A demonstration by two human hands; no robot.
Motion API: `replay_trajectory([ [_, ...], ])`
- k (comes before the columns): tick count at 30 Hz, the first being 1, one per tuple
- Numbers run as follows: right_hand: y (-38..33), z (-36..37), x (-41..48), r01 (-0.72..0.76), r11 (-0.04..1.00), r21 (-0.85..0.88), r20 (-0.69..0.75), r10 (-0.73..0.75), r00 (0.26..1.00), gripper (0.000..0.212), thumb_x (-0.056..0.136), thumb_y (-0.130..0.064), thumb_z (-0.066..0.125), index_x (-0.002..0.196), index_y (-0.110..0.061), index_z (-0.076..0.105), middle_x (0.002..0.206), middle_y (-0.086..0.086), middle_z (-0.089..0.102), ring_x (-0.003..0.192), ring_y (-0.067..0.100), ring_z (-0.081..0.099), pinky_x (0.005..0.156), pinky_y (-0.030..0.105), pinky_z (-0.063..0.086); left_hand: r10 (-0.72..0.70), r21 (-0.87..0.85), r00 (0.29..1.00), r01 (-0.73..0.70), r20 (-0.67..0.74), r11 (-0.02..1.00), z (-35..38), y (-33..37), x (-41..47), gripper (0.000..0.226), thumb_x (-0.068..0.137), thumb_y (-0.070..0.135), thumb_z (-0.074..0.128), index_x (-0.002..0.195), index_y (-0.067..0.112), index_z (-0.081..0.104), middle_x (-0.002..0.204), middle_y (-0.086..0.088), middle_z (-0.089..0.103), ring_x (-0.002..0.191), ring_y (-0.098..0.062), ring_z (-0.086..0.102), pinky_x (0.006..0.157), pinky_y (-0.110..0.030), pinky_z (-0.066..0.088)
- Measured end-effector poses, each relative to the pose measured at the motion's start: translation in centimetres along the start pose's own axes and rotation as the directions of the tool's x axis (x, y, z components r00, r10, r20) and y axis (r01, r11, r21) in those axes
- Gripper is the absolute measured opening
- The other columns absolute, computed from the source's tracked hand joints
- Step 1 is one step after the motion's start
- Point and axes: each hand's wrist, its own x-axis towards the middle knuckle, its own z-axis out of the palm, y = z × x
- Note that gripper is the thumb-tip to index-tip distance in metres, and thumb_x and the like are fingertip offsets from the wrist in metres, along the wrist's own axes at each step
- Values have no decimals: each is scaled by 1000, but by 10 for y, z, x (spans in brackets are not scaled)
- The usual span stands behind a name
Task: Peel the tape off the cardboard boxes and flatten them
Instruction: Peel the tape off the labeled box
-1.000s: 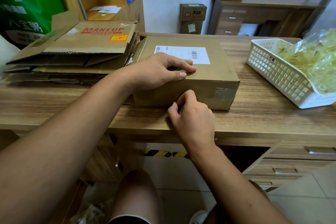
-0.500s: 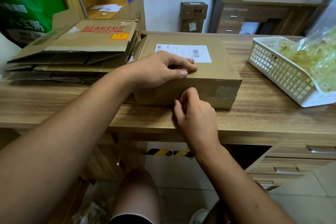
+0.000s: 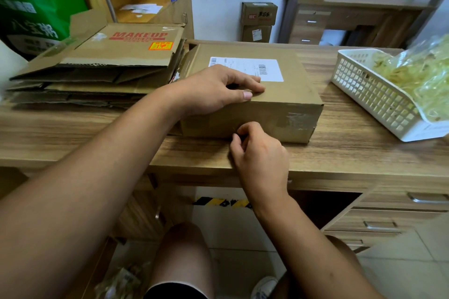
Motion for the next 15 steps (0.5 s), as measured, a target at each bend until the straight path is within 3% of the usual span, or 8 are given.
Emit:
replay_trajectory([
  [7,-9,9,-1,-81,995,-50,-90,76,993,9,93,-23,67,92,-14,66,69,3,70,61,32,66,53,36,45,4,-4,1000,-4,-18,1000,1,0,0,28,98,26,62,122,40,70,136,31,55,96,38,36,75,13,22],
  [12,-8,12,-1,-99,995,-29,-68,96,993,10,95,-25,64,90,-16,63,69,2,69,64,31,66,57,38,48,10,0,999,-10,-32,1000,1,2,-1,28,98,24,62,123,37,70,138,28,55,120,17,43,81,13,21],
  [15,-8,13,-2,-101,995,-11,-114,99,989,13,93,-24,68,85,-16,63,66,3,68,61,33,64,55,37,45,4,-1,999,-4,-42,1000,2,3,-1,28,98,25,63,122,37,71,137,28,56,126,13,42,87,9,21],
])
